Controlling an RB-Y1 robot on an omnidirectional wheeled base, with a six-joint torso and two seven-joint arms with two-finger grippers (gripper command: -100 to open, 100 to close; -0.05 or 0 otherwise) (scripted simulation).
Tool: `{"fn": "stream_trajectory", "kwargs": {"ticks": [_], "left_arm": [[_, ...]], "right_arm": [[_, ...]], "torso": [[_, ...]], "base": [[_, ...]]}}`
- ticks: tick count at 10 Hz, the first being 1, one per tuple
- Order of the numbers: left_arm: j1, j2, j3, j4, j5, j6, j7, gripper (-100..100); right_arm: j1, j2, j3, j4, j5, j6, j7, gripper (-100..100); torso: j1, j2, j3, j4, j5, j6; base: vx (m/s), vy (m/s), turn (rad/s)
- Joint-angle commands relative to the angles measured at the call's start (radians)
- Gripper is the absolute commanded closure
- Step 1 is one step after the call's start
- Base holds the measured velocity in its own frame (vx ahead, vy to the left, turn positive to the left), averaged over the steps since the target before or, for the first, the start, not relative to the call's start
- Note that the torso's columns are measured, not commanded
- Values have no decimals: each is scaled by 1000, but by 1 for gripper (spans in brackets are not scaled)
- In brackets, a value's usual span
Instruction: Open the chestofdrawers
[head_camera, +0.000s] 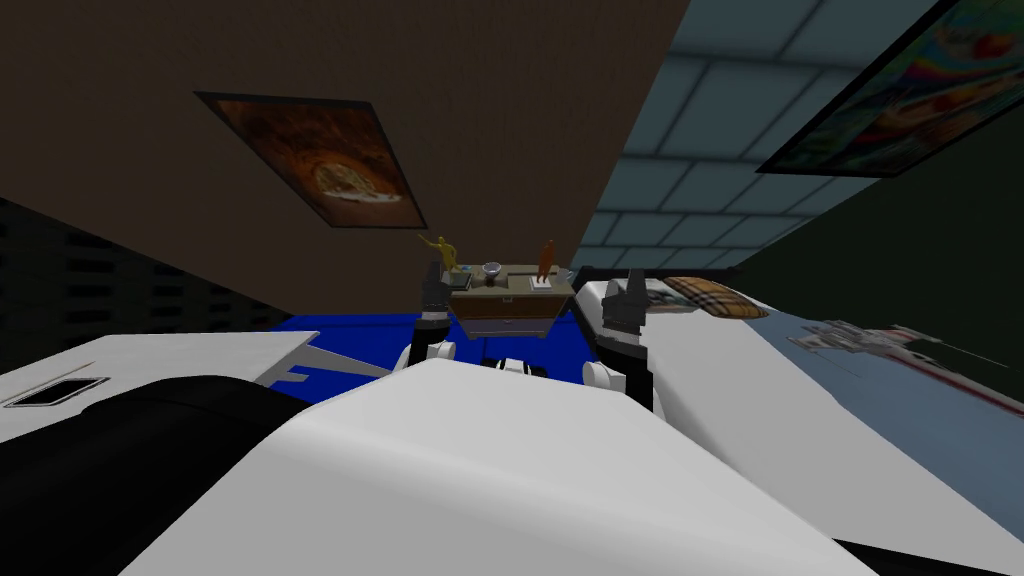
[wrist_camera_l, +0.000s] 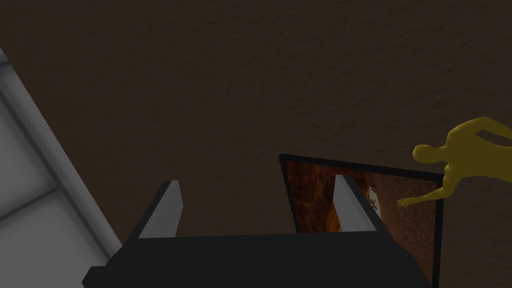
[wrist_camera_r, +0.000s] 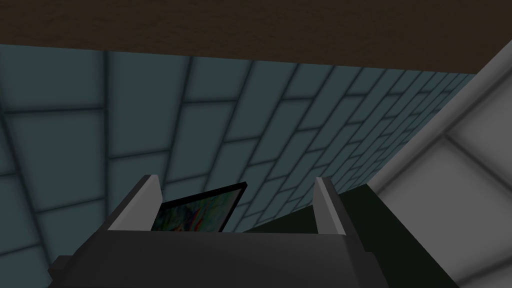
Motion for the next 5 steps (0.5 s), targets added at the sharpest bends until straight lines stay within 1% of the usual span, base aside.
{"fn": "stream_trajectory", "kwargs": {"ticks": [1,2,5], "left_arm": [[-3,34,2,23,-1,-13,-2,-100],[-4,51,4,38,-1,-22,-4,-100],[-12,105,10,105,-4,-61,-10,-100]], "right_arm": [[0,0,0,0,0,0,0,0],[0,0,0,0,0,0,0,0],[0,0,0,1,0,0,0,0]], "torso": [[0,74,-148,74,0,0],[0,107,-217,107,0,0],[0,119,-242,120,0,0]], "base": [[22,-11,6],[35,-20,6],[41,-28,8]]}}
